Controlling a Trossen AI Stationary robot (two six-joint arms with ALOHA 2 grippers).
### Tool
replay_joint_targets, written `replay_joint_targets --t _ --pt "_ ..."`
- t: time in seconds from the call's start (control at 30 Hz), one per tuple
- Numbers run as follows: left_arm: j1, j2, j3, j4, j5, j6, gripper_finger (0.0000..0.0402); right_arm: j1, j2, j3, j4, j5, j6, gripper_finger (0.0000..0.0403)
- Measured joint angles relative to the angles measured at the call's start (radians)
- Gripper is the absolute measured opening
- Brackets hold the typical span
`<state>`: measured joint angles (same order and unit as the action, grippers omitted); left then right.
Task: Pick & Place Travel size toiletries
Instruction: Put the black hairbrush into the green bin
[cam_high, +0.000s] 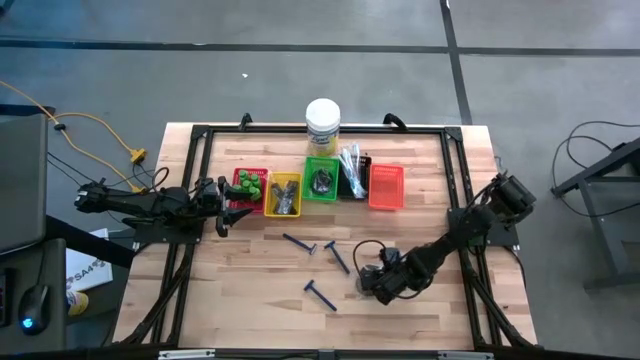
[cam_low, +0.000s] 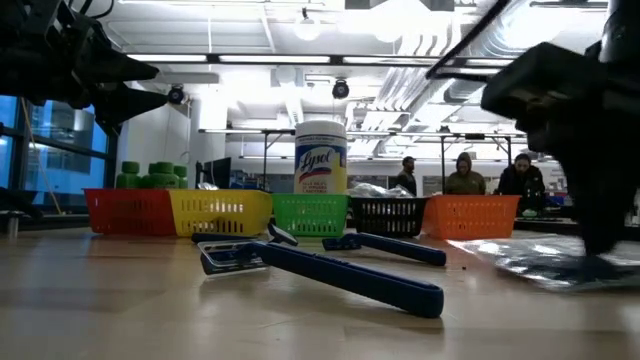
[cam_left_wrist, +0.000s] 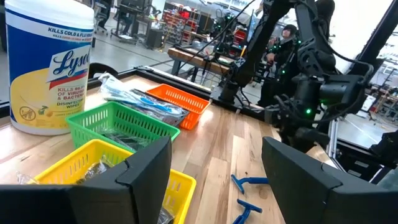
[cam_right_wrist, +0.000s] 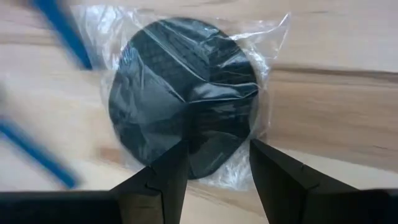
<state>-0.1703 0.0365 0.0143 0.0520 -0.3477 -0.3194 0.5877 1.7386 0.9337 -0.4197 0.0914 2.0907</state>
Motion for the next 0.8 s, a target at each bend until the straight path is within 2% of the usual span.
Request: replay_joint_targets --t 0.2,0.43,0.8 --pt "0.0 0.0 0.0 0.0 0.0 0.0 0.0242 -0.006 0.015 -0.048 0.154 0.089 -0.005 0.0161" --pt "0.0 0.0 0.0 0.0 0.0 0.0 0.0242 -0.027 0.016 -0.073 0.165 0.085 -0.05 0.015" --pt "0.0 0.0 0.0 0.0 0.0 0.0 0.0242 -0.039 0.019 -0.089 0.174 0.05 -0.112 0.0019"
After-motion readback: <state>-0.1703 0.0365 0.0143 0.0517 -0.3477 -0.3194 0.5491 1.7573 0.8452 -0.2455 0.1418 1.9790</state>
